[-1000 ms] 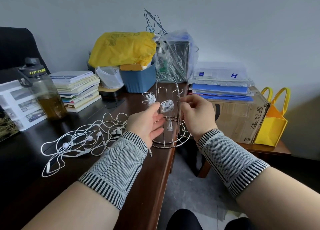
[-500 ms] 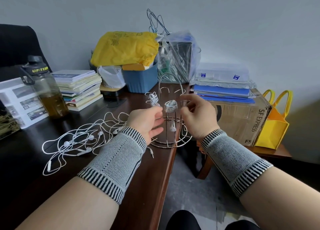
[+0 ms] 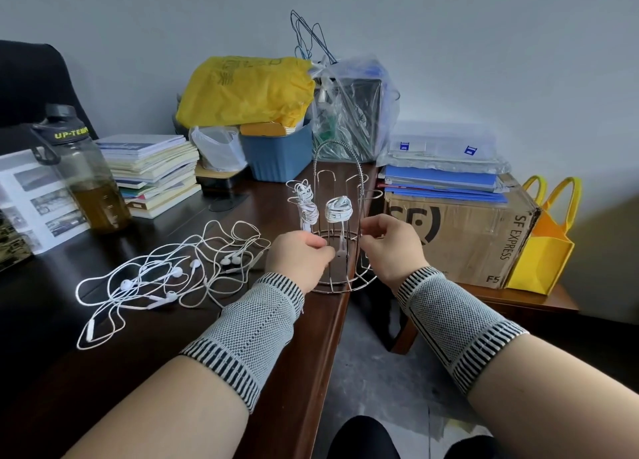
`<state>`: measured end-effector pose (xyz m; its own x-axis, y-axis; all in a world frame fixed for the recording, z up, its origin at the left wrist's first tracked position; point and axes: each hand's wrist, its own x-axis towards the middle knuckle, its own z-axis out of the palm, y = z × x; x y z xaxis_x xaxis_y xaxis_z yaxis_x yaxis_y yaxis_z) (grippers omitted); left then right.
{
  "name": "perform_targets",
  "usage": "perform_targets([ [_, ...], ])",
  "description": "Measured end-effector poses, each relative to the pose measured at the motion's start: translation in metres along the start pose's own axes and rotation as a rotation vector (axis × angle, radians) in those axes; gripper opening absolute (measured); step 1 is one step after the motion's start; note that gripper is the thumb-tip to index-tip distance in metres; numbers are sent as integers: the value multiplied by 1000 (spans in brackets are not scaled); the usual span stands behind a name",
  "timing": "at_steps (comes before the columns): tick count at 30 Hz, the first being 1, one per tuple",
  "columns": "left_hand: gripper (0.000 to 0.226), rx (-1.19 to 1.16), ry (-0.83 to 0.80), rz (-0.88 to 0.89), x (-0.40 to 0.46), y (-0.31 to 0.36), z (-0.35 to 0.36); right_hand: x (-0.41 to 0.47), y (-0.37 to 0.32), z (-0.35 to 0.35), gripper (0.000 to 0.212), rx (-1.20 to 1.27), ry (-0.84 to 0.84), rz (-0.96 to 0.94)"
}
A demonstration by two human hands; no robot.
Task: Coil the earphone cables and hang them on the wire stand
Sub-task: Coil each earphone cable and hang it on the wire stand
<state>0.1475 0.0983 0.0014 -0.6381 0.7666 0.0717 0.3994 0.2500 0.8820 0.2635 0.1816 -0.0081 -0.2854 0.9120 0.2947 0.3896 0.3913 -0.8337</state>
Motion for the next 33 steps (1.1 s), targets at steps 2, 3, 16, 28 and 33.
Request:
perform_targets([
  [2,11,-80,-27,-29,1,-2,4,4,0,4,25,42,-68,43],
  [3,9,-99,-45,-30,1,-2,7,5,0,6,25,65,-121,63],
  [16,26,162,82,62,7,-10,16,7,4,11,19,374,-319,253],
  [28,15,38,-39,81,9,-16,4,12,2,16,19,431,-361,312],
  [33,16,-10,-56,75,8,-15,7,12,-3,13,21,446,-422,352],
])
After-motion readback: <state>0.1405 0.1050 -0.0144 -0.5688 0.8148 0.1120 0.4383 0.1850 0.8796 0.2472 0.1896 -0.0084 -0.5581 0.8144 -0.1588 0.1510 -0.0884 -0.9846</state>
